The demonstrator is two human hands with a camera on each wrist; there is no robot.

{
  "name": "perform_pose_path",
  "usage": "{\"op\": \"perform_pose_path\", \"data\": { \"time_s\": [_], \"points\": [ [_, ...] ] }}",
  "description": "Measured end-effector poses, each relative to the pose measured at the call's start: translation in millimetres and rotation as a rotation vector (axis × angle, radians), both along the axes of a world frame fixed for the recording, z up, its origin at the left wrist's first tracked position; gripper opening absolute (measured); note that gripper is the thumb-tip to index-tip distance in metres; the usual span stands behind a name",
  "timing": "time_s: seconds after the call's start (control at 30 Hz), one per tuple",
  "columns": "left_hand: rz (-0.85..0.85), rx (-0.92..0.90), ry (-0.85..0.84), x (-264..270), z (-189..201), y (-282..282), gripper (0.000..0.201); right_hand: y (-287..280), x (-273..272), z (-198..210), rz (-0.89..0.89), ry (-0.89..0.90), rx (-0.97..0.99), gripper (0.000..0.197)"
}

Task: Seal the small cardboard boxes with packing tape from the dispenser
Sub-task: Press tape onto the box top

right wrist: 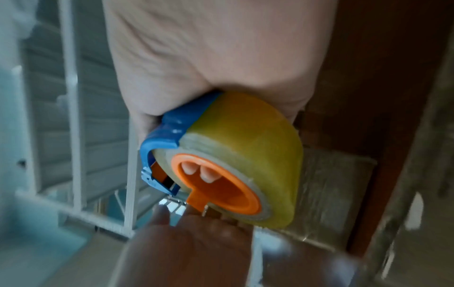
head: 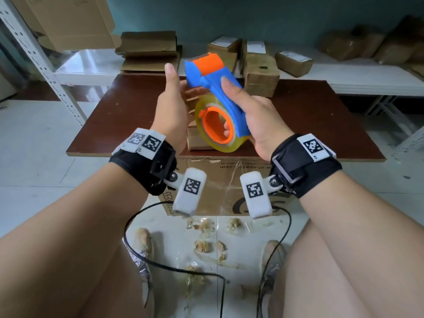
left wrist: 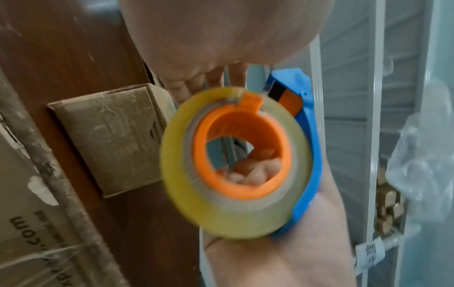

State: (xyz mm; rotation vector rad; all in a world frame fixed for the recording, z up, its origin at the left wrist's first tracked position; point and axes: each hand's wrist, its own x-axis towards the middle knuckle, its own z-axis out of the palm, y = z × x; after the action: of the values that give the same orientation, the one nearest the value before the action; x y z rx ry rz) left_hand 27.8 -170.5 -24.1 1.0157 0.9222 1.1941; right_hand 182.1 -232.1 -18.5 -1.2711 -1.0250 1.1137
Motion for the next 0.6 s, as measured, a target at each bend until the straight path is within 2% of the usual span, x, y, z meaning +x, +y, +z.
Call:
{"op": "perform_pose_path", "data": {
  "time_s": [0.1,0.17,0.3,0.47,0.6],
  "points": [
    [-0.029,-0.027,-0.115,-5,1,2,0.049,-4,1,-4,-0.014,-0.150,0.060,0.047],
    [-0.062,-0.060,-0.128,-10,2,4,0.038,-4,5,-6,-0.015,-0.217,0.090,0.051],
    [-0.154,-0.164,-0.124,-21,3,3,0.020,-9,15,-7,0.055,-0.404,0.144,0.084],
    [-0.268,-0.230,-0.040,-30,2,2,0.019,-15,23,-8,0.103,-0.583,0.185,0.085],
    [-0.230,-0.258,0.060,-32,-2,3,0.016,-16,21,-10,0.111,-0.686,0.195,0.080]
  ]
}}
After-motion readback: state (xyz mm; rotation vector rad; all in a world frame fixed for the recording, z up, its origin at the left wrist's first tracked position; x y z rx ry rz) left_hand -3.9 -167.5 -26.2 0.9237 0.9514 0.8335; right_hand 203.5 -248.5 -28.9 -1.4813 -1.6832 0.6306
